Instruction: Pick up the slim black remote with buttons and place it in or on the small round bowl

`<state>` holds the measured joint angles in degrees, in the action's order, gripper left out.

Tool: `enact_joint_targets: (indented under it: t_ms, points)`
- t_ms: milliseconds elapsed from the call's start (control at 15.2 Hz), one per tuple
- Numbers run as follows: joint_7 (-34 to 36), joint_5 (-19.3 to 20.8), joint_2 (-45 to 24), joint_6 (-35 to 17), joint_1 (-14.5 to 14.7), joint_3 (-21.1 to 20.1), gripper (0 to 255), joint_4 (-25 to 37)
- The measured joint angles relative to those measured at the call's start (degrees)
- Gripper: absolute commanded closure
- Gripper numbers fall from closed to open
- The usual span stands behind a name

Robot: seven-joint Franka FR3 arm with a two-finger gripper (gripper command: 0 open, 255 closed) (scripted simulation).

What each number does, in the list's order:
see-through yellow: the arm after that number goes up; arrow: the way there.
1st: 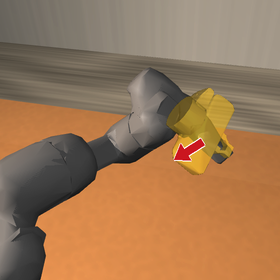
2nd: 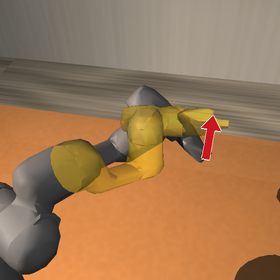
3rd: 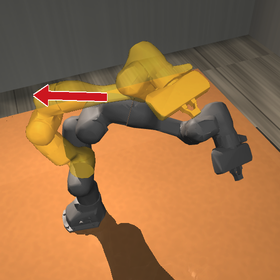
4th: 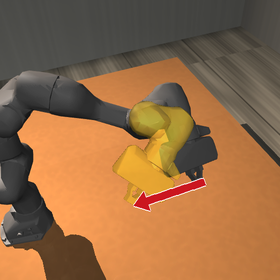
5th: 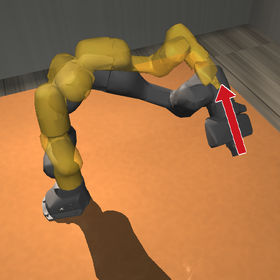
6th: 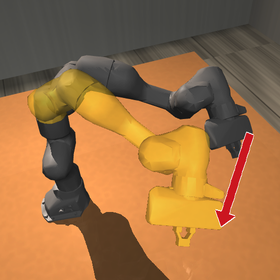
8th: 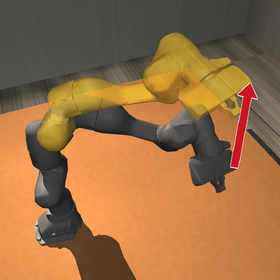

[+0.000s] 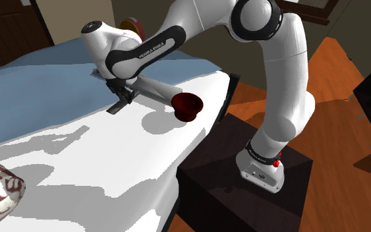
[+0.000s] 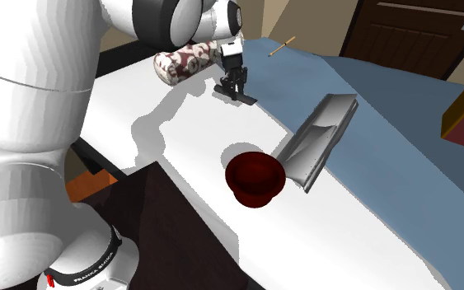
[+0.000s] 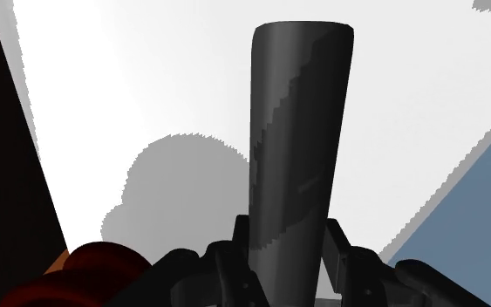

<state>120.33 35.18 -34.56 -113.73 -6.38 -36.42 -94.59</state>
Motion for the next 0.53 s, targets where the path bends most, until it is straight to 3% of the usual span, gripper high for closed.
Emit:
enact_joint_targets:
  t_ms: [132,528]
  points:
    - [-0.4,-0.6,1.5,-0.1,-0.9,-0.5,255,-1.3]
    - [-4.0,-3.3,10.9,-7.5,-9.6,-1.8,255,-15.9]
